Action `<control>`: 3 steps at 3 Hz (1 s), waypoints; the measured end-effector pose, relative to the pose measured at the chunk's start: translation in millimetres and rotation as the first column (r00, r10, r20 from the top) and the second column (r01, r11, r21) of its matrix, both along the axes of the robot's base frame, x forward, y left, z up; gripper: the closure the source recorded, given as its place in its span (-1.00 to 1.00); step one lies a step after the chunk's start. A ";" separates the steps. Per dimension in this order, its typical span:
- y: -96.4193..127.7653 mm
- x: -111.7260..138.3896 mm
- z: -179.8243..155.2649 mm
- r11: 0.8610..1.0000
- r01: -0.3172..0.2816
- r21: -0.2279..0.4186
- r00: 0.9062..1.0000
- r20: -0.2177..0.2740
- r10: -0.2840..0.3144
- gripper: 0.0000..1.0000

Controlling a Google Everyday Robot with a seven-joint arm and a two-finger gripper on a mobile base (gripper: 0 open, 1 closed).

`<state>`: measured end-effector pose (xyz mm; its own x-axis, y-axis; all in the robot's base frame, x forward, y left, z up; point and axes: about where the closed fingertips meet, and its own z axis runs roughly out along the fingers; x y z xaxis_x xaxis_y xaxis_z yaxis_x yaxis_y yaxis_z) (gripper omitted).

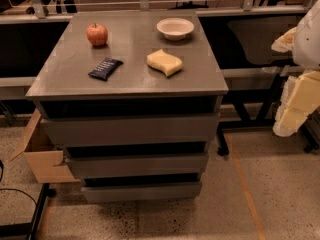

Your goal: Open bottom drawer

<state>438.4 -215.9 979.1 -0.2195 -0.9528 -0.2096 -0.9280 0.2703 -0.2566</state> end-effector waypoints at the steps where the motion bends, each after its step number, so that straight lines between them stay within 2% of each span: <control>1: 0.0 0.0 0.0 1.000 0.000 0.000 1.000 0.000 0.000 -1.00; 2: 2.1 -2.7 -8.5 0.999 -0.010 0.035 1.000 -0.011 0.010 -1.00; 3: 12.3 -10.1 -41.8 0.993 -0.047 0.105 0.998 -0.031 0.051 -1.00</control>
Offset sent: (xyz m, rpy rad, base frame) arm -0.0070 0.0038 -0.0265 0.0880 0.0502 0.0257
